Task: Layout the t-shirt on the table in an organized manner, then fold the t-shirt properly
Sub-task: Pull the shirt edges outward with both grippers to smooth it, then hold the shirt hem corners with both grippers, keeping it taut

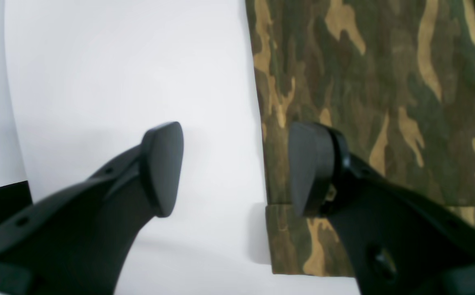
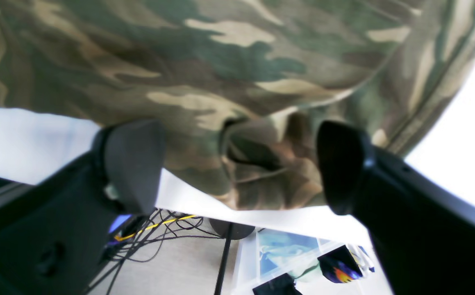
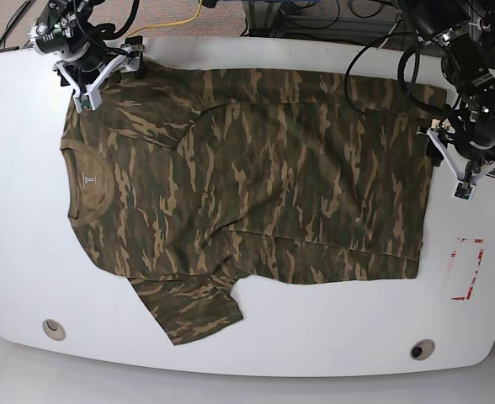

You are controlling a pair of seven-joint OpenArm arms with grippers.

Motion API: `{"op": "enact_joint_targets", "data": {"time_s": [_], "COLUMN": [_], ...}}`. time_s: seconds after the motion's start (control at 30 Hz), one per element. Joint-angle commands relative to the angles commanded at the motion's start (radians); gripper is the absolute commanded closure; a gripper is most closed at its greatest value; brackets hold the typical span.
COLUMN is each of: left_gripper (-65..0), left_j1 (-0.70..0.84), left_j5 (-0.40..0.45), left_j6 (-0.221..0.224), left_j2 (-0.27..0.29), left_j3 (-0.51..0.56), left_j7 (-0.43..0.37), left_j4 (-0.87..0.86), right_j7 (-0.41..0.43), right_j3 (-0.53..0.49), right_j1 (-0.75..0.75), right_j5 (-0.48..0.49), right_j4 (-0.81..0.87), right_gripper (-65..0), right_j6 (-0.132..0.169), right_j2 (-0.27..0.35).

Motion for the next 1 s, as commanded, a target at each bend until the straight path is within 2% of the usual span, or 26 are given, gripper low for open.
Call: {"op": "enact_joint_targets", "data": {"time_s": [0.2, 0.33, 0.43, 0.53, 0.6, 0.63, 0.73, 0.8, 0.9, 1.0], "left_gripper": [-37.9, -37.9, -37.9, -37.9, -37.9, -37.9, -37.9, -37.9, -37.9, -37.9], "left_j1": [0.003, 0.003, 0.003, 0.003, 0.003, 0.003, 0.003, 0.003, 0.003, 0.005], "left_j5": [0.0, 0.0, 0.0, 0.0, 0.0, 0.0, 0.0, 0.0, 0.0, 0.0], "left_j6": [0.0, 0.0, 0.0, 0.0, 0.0, 0.0, 0.0, 0.0, 0.0, 0.0], "left_j2": [0.0, 0.0, 0.0, 0.0, 0.0, -0.002, -0.002, -0.002, -0.002, -0.002], "left_j3": [0.0, 0.0, 0.0, 0.0, 0.0, 0.0, 0.0, 0.0, 0.0, 0.0], "left_j7": [-0.002, -0.002, -0.002, -0.002, -0.002, -0.002, -0.002, -0.002, -0.002, -0.002], "left_j4": [-0.002, -0.002, -0.002, -0.002, -0.002, -0.002, -0.002, -0.002, -0.003, -0.003], "right_j7": [0.0, 0.0, 0.0, 0.0, 0.0, 0.0, 0.0, 0.0, 0.0, 0.0], "right_j3": [0.0, 0.0, -0.002, -0.002, 0.0, 0.003, 0.006, 0.006, 0.003, 0.002], "right_j1": [0.008, 0.011, 0.012, 0.028, 0.031, 0.034, 0.04, 0.04, 0.04, 0.04], "right_j5": [0.0, 0.0, 0.0, 0.0, 0.0, 0.0, 0.0, 0.0, 0.0, 0.0], "right_j4": [0.0, 0.0, -0.012, -0.032, -0.046, -0.058, -0.081, -0.087, -0.086, -0.086], "right_gripper": [-23.3, -15.1, -14.7, -18.4, -22.0, -27.3, -36.5, -39.8, -39.2, -32.8], "right_j6": [0.0, 0.0, 0.0, 0.0, 0.0, 0.0, 0.0, 0.0, 0.0, 0.0], "right_j2": [0.0, 0.0, 0.0, 0.0, 0.0, 0.0, 0.0, 0.0, 0.0, 0.0]}}
